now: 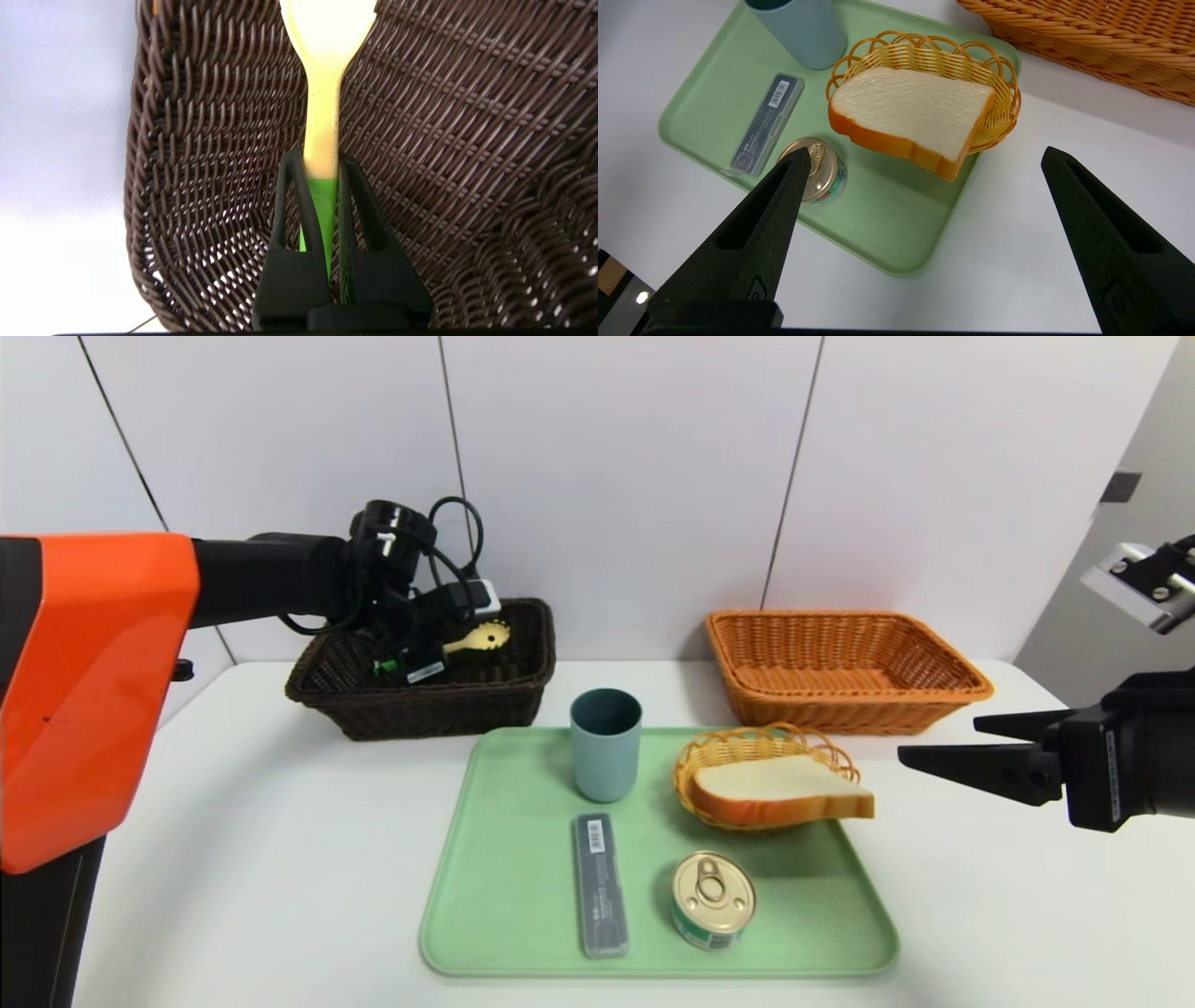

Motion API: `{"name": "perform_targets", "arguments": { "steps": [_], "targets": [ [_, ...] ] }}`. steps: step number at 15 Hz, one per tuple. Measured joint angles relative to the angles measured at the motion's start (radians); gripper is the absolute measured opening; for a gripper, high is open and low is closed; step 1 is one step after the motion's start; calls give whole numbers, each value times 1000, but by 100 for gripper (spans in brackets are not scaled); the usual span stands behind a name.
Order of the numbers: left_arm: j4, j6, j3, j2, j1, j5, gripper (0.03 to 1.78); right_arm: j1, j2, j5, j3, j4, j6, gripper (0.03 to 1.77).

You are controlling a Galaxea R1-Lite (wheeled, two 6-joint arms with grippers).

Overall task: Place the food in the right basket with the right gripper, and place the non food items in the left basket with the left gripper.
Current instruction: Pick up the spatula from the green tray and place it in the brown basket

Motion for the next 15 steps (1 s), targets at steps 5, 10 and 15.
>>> {"name": "perform_targets", "arguments": {
  "steps": [5,10,15],
  "targets": [
    [-44,-38,-5,5,0,-1,78,-1,0,0,1,0,0,171],
    [-104,-122,-6,-17,10,-2,122,-1,-1,0,-2,0,0,171],
    [-148,-319,-7,-111,9,0,145,-1,1,0,-8,-2,1,171]
  ]
}}
